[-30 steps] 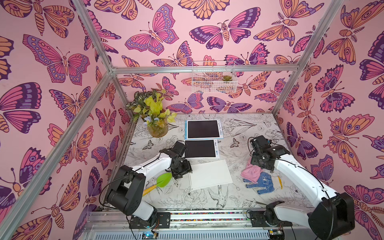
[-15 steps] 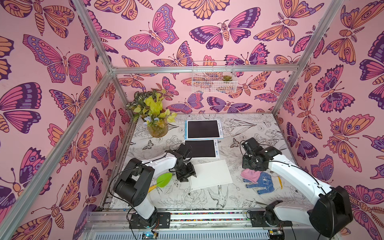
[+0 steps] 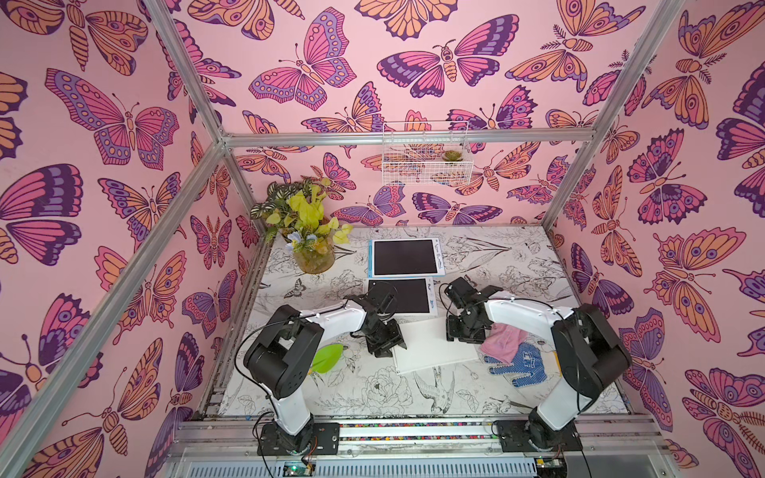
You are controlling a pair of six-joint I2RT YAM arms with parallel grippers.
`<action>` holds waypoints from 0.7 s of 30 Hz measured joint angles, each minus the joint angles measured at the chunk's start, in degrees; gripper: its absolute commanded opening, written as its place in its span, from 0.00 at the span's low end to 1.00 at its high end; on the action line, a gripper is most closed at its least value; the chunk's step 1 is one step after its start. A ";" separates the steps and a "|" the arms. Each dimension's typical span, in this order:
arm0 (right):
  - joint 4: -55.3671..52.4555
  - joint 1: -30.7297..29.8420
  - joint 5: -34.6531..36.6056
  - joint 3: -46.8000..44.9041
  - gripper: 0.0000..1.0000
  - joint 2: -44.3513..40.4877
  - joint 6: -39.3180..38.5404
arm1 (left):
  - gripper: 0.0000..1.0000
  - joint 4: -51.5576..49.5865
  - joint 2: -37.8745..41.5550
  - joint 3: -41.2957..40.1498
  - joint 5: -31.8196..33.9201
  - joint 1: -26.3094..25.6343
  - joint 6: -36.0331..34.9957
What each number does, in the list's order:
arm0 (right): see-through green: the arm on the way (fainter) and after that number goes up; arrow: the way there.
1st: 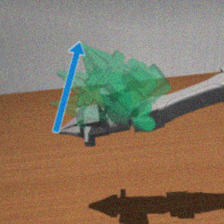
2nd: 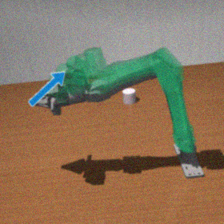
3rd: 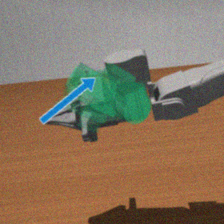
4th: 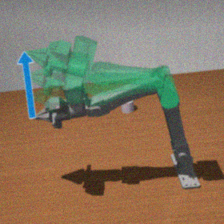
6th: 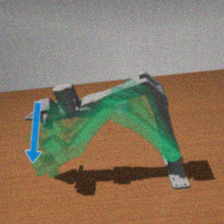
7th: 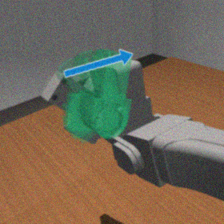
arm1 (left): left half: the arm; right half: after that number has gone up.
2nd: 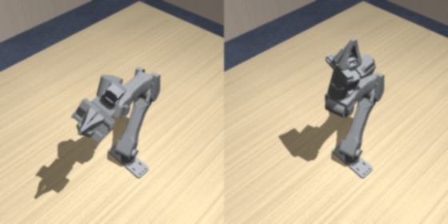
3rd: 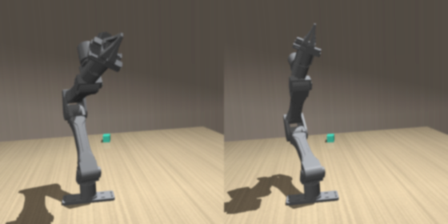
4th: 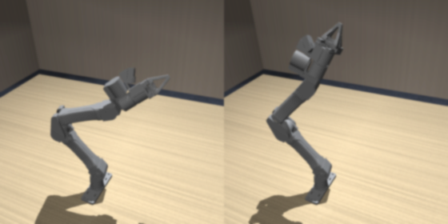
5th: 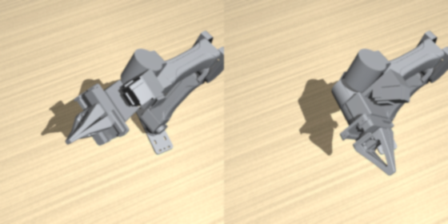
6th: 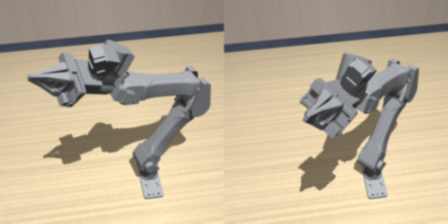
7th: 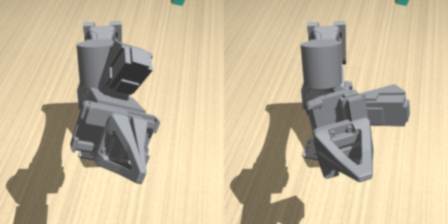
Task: Wipe the drawing tablet
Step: Move the drawing tablet to the center of the board.
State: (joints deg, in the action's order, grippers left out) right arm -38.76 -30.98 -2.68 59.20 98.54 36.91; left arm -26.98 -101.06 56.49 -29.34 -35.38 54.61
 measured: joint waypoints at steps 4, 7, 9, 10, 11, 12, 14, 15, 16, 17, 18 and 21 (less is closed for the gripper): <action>-0.17 3.52 0.02 3.21 0.63 2.14 -2.47 | 0.52 0.85 -1.55 1.62 -0.66 -1.16 0.63; -0.35 6.23 -0.04 6.51 0.63 5.07 -4.42 | 0.52 1.62 -3.08 3.15 -1.36 -1.84 1.40; -0.92 8.09 -0.24 9.14 0.63 7.23 -5.86 | 0.52 1.77 -4.44 4.72 -1.81 -2.29 1.73; -1.11 8.83 -0.39 10.21 0.62 8.04 -6.45 | 0.51 1.88 -5.03 5.38 -2.05 -2.47 1.88; -1.53 9.68 -0.46 11.82 0.62 9.25 -7.15 | 0.51 1.90 -5.81 6.36 -2.29 -2.58 2.05; -1.86 10.49 -0.59 13.49 0.62 10.43 -7.85 | 0.51 1.95 -6.69 7.41 -2.49 -2.71 2.29; -2.64 11.91 -0.94 17.09 0.62 12.96 -9.09 | 0.50 2.14 -8.37 9.44 -2.91 -2.95 2.82; -2.82 12.59 -1.07 18.95 0.62 14.27 -9.68 | 0.50 2.21 -9.31 10.64 -3.17 -3.06 3.04; -2.80 13.18 -1.27 20.37 0.62 15.32 -10.10 | 0.50 2.60 -10.14 11.65 -3.39 -3.21 3.34; -3.06 13.81 -1.38 21.88 0.62 16.48 -10.38 | 0.50 3.15 -11.04 12.70 -3.58 -3.30 3.58; -3.61 14.38 -1.44 23.37 0.62 17.46 -10.64 | 0.50 3.37 -11.87 13.77 -3.76 -3.37 3.89; -5.07 15.93 -1.64 27.61 0.61 20.20 -11.43 | 0.50 4.13 -14.29 16.76 -4.48 -3.69 4.83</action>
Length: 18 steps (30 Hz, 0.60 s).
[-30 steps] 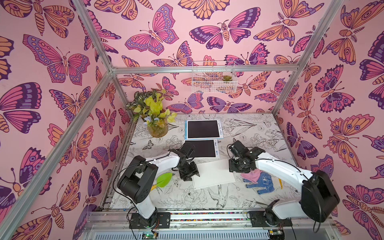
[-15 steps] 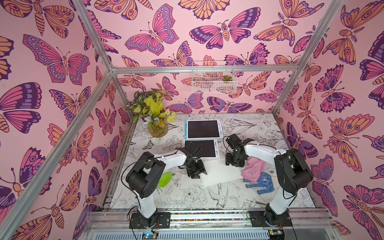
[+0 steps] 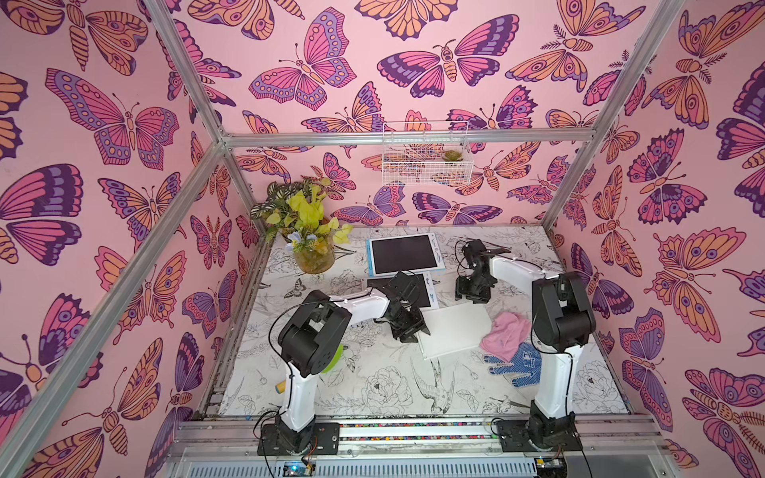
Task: Wipe the drawing tablet
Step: Move the drawing tablet to the center of the board.
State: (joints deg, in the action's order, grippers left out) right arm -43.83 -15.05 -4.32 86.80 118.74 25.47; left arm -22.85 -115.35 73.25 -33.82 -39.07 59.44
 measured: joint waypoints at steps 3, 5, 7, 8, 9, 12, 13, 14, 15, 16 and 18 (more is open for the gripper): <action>-1.07 1.31 -0.04 3.98 0.62 2.43 -0.46 | 0.49 1.36 -2.73 3.28 -1.18 -0.46 0.98; -2.01 2.03 -0.04 6.69 0.61 4.13 -1.05 | 0.49 2.45 -4.31 5.16 -1.77 -0.83 1.60; -2.91 2.62 -0.20 9.35 0.61 5.84 -1.68 | 0.49 3.54 -5.70 6.88 -2.14 -1.20 2.38; -3.30 2.91 -0.37 10.78 0.61 6.75 -1.97 | 0.49 3.91 -6.45 7.80 -2.27 -1.42 2.71; -3.74 3.08 -0.48 11.78 0.61 7.30 -2.32 | 0.49 4.20 -7.15 8.76 -2.40 -1.51 3.10; -4.26 3.41 -0.42 13.31 0.62 7.63 -3.32 | 0.49 5.16 -9.03 11.28 -2.62 -1.86 4.22; -4.20 3.43 -0.31 13.33 0.62 7.32 -3.52 | 0.49 5.31 -9.60 12.17 -2.62 -1.90 4.52; -4.28 3.43 -0.20 13.33 0.62 6.78 -3.69 | 0.49 5.44 -10.29 13.16 -2.62 -1.92 4.81; -4.35 3.43 -0.02 13.31 0.62 6.14 -3.85 | 0.49 5.73 -10.95 14.05 -2.60 -1.92 5.16; -4.33 3.43 0.17 13.20 0.61 5.38 -3.93 | 0.49 5.97 -11.45 14.75 -2.60 -1.92 5.49; -4.28 3.43 0.55 12.46 0.62 3.10 -4.13 | 0.49 6.64 -12.70 16.46 -2.58 -1.92 5.95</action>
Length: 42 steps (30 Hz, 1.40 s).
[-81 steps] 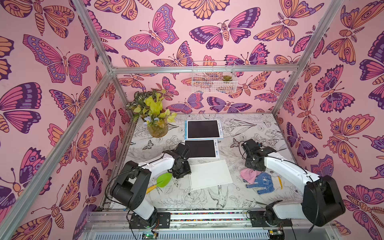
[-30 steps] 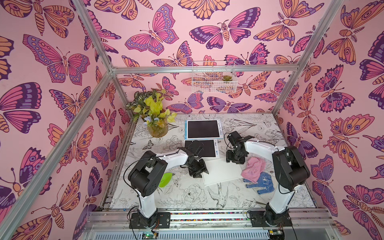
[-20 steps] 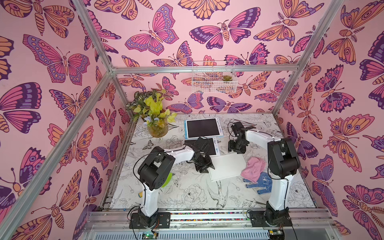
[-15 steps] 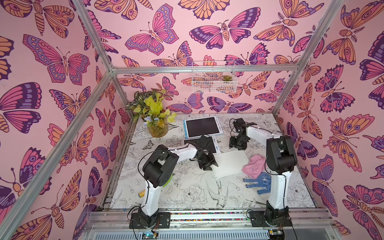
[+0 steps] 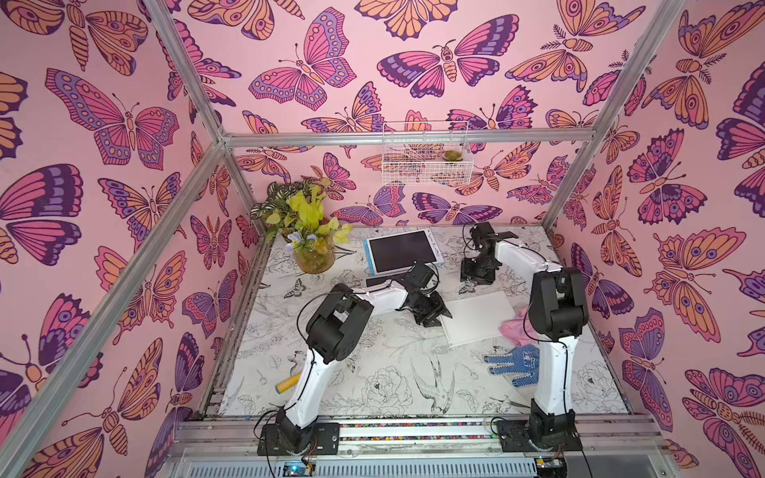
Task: Wipe the drawing tablet
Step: Move the drawing tablet to the center of the board.
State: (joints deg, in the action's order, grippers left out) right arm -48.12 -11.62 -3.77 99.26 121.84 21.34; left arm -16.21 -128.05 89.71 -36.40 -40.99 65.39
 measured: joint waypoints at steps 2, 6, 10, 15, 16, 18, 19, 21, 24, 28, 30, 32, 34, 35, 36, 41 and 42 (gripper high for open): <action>0.39 0.00 0.48 -2.03 0.62 -3.58 -0.02 | 0.49 0.68 -1.29 1.79 0.00 0.00 0.44; 1.14 0.00 1.29 -7.82 0.61 -11.06 0.26 | 0.50 2.78 -3.54 4.68 0.24 0.00 1.33; 2.19 -0.15 2.75 -15.23 0.60 -17.92 1.70 | 0.52 5.11 -5.95 7.74 0.28 0.00 1.81; 3.78 -0.70 5.18 -27.28 0.60 -25.79 6.95 | 0.60 8.66 -7.08 8.81 0.17 0.09 1.70; 4.11 -1.16 5.49 -30.42 0.60 -27.80 8.55 | 0.60 8.94 -7.08 8.81 0.28 0.09 1.53; 4.87 -2.40 5.70 -35.39 0.60 -31.23 11.06 | 0.61 9.25 -7.04 8.76 0.39 0.09 1.33; 5.18 -3.30 5.73 -37.75 0.59 -32.96 12.39 | 0.61 9.42 -6.82 8.48 0.55 0.09 1.22; 6.27 -4.83 5.40 -41.33 0.59 -35.39 14.75 | 0.62 9.79 -5.60 6.78 1.33 0.09 1.07; 9.22 -5.75 4.35 -46.47 0.61 -37.24 17.81 | 0.64 8.63 -2.10 2.51 3.08 0.24 0.98; 12.46 -4.81 3.28 -51.41 0.62 -37.07 20.48 | 0.64 6.82 3.69 -3.54 4.44 1.09 0.42; 13.94 -3.69 2.58 -52.50 0.62 -36.41 20.92 | 0.64 6.08 6.95 -6.23 4.92 1.70 -0.15; 15.41 -2.69 1.97 -52.50 0.62 -34.97 20.92 | 0.64 5.31 10.95 -9.16 5.27 2.47 -0.94; 16.96 -1.84 1.29 -52.22 0.62 -33.14 20.87 | 0.64 4.61 14.67 -11.80 5.60 3.21 -1.95; 16.98 -1.40 1.05 -51.41 0.62 -32.02 20.87 | 0.64 4.13 16.68 -13.33 5.81 3.63 -2.40; 17.88 -1.05 0.74 -50.69 0.62 -31.21 20.72 | 0.64 3.91 18.45 -14.84 6.01 4.02 -2.84; 19.91 1.66 -0.83 -43.89 0.62 -24.72 19.65 | 0.64 1.25 28.13 -24.74 7.02 7.39 -4.83; 20.13 2.27 -1.16 -42.38 0.62 -23.34 19.17 | 0.64 0.55 30.05 -26.77 7.45 8.46 -5.40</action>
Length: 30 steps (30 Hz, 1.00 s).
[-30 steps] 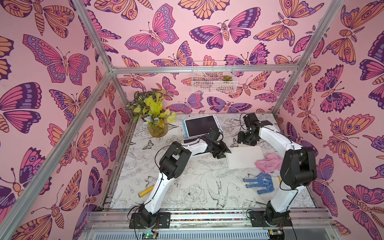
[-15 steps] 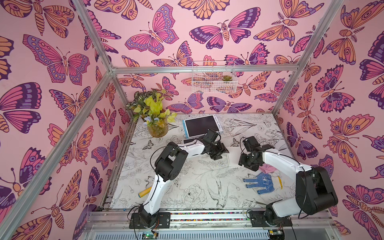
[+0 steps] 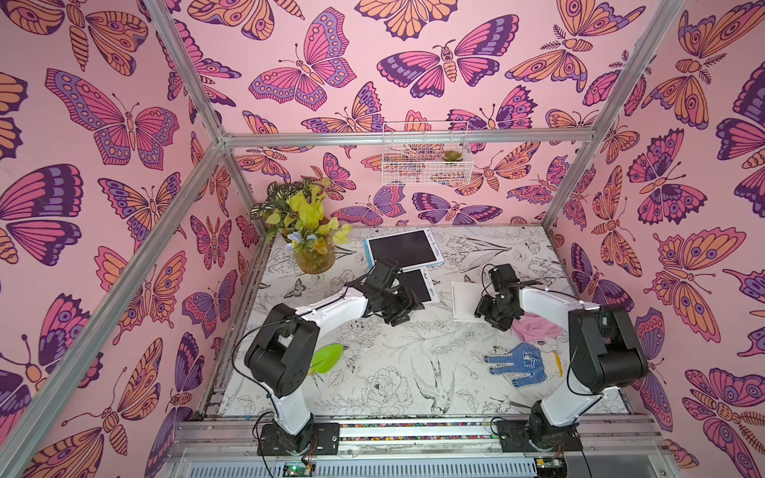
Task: Wipe the drawing tablet
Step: Move the drawing tablet to the center of the board.
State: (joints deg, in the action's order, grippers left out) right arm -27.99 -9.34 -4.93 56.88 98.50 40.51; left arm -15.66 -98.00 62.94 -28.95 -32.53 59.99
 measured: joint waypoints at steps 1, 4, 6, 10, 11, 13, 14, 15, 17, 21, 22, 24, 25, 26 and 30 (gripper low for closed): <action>0.22 0.68 -0.44 1.73 0.62 1.49 -0.44 | 0.64 -0.85 1.64 -1.73 0.33 0.96 -0.57; 0.37 2.16 -1.20 7.26 0.60 5.95 -2.49 | 0.63 -3.37 6.36 -6.43 1.18 4.26 -2.16; 0.33 2.62 -1.62 10.80 0.60 8.61 -4.46 | 0.63 -4.85 8.85 -9.01 1.70 6.69 -3.17; 0.26 2.43 -2.49 13.51 0.60 10.10 -7.43 | 0.63 -7.80 12.31 -12.00 2.51 11.78 -5.33; 0.00 1.95 -2.71 13.49 0.60 9.35 -7.98 | 0.63 -8.59 12.85 -12.17 2.84 13.31 -6.10; -0.15 0.13 -3.08 13.60 0.61 7.48 -8.85 | 0.62 -9.55 13.27 -12.13 3.30 16.06 -7.74; -0.07 -0.98 -3.34 13.77 0.61 6.73 -9.05 | 0.63 -9.88 13.18 -12.04 3.50 17.14 -8.50; 0.09 -2.58 -3.80 14.29 0.61 6.05 -9.09 | 0.63 -10.21 12.87 -11.82 3.69 18.23 -9.25; 0.85 -5.84 -5.11 16.15 0.61 6.25 -9.09 | 0.63 -10.80 11.45 -10.78 3.96 19.98 -10.75; 2.97 -11.17 -7.45 21.90 0.61 11.17 -8.87 | 0.64 -11.39 4.74 -5.40 4.24 22.38 -13.92; 3.67 -11.91 -8.13 23.10 0.61 12.81 -8.72 | 0.64 -11.34 2.82 -3.87 4.24 22.82 -14.60; 4.72 -12.39 -8.79 24.70 0.61 15.74 -8.26 | 0.65 -11.32 -0.85 -0.90 4.15 23.56 -15.74; 5.09 -12.39 -8.96 25.33 0.61 17.22 -7.82 | 0.65 -11.32 -2.71 0.66 4.13 23.82 -16.31; 5.14 -12.28 -9.03 25.88 0.61 18.36 -7.65 | 0.65 -11.26 -4.26 1.97 4.13 24.02 -16.79; 4.90 -11.85 -10.14 30.14 0.61 23.32 -7.41 | 0.65 -11.04 -10.03 6.88 3.87 24.39 -18.71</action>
State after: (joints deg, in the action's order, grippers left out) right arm -23.09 -21.19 -15.07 87.02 121.82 33.10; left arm -26.70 -108.03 69.82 -25.08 -8.14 41.28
